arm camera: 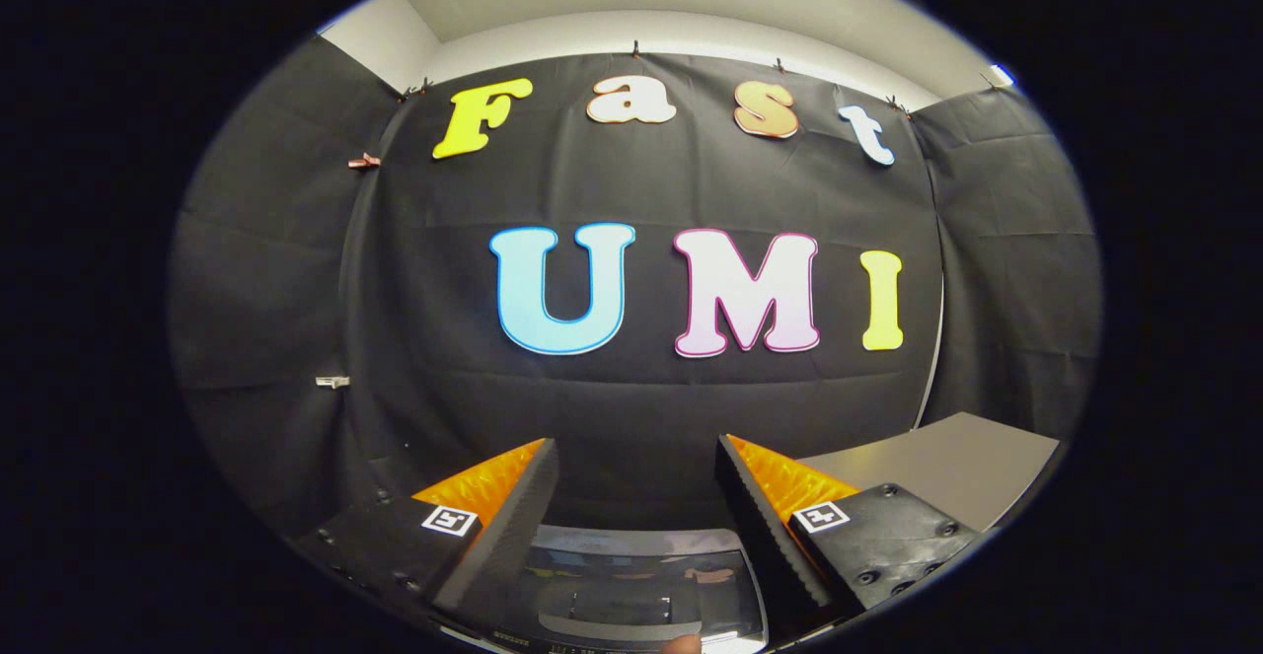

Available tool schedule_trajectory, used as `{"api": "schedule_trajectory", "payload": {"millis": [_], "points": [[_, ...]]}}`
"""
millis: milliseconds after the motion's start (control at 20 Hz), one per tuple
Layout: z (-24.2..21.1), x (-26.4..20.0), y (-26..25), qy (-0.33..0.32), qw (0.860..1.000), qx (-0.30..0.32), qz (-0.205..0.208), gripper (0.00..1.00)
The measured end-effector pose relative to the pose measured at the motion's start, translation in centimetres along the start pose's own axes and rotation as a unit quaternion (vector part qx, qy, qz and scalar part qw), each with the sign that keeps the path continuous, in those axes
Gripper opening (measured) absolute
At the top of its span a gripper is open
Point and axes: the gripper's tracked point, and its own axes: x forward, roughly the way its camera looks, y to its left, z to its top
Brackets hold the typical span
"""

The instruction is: Put the clothes into the washing machine and then close the washing machine lid.

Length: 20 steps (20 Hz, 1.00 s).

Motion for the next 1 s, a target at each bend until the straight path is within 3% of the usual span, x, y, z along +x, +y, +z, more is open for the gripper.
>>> {"api": "schedule_trajectory", "payload": {"millis": [350,600,1000], "points": [[5.7,-5.7,-2.2,-0.051,0.999,0.015,-0.010,1.00],[6.9,-7.4,-3.9,-0.060,0.997,0.047,-0.021,0.99],[6.1,-7.2,-3.7,-0.054,0.998,0.006,-0.022,0.99]]}}
